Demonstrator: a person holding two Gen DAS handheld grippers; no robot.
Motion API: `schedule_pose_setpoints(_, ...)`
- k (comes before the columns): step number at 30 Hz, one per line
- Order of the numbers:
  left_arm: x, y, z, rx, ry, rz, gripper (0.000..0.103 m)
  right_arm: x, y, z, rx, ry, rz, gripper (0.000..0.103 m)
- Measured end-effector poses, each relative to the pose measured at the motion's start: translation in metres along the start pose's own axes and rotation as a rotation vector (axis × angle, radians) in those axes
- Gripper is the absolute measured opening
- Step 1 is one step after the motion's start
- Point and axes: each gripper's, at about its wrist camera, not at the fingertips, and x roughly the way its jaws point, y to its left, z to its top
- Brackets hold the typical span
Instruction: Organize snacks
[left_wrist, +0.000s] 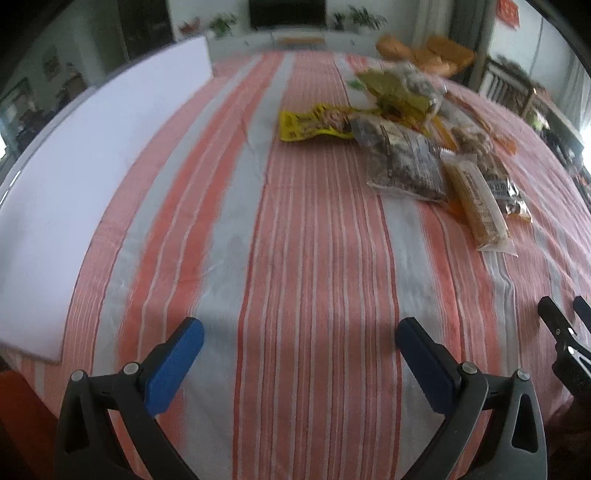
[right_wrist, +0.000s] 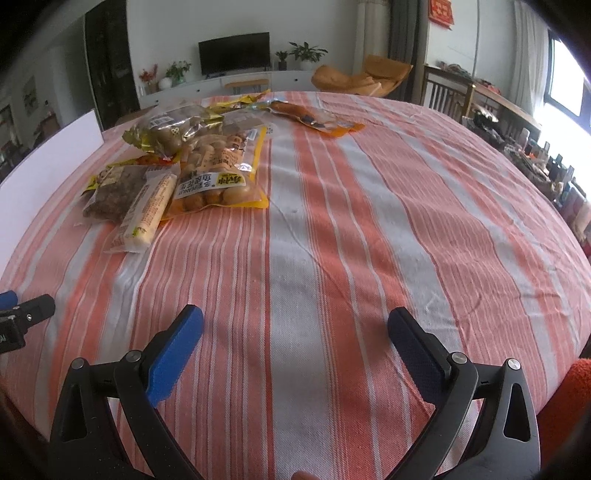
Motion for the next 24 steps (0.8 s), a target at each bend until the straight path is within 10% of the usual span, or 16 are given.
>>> schedule_pose_setpoints(7, 0.020, 0.008, 0.052, 0.160, -0.018, 0.027, 0.103, 0.000, 0.000, 0.000, -0.001, 0.003, 0.000, 0.102)
schedule_pose_setpoints(24, 0.041, 0.046, 0.076, 0.050, -0.160, -0.049, 0.103, 0.007, -0.009, 0.022, 0.030, 0.119, 0.080, 0.101)
